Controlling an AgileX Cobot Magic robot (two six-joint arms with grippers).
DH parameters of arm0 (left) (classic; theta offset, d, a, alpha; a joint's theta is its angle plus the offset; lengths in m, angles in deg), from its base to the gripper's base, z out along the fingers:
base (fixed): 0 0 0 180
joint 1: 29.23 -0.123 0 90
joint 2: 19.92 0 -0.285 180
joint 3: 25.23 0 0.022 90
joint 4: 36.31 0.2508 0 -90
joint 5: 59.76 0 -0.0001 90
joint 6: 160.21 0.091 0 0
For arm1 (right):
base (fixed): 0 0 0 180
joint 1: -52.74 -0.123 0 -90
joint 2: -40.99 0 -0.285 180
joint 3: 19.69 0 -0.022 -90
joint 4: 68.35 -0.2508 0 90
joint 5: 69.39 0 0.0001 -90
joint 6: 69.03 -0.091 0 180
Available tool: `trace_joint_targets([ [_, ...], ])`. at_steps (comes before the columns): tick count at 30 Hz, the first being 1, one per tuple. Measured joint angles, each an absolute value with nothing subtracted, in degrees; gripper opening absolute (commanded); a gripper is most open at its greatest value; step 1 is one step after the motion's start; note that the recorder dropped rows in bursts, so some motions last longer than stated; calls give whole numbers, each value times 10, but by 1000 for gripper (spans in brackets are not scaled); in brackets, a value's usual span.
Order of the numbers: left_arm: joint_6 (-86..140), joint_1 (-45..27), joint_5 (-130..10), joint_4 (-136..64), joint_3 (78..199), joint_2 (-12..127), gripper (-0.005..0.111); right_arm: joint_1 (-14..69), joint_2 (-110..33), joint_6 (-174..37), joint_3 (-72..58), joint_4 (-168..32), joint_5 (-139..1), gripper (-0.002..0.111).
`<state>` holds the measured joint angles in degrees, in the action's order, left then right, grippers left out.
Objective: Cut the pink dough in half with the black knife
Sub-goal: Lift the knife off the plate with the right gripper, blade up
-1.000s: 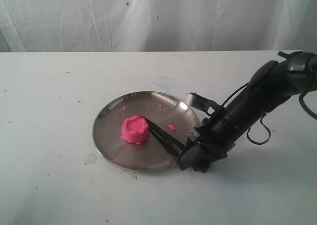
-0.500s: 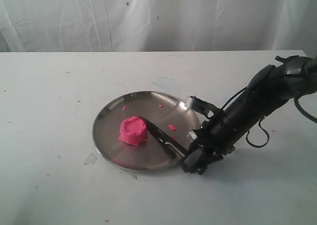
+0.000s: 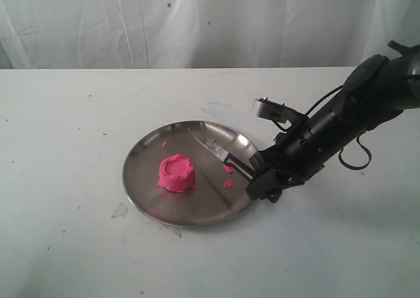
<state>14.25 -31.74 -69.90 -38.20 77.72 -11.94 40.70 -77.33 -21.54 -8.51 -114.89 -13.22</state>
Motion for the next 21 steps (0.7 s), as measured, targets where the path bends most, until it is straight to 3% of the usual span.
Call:
trace_joint_targets([
  [10, 158, -317, -699, -382, 777, -119, 0, 402, -513, -244, -59, -1130, -271, 0],
  [21, 175, -317, -699, -382, 777, -119, 0, 402, -337, -244, -2, -1103, -327, 0],
])
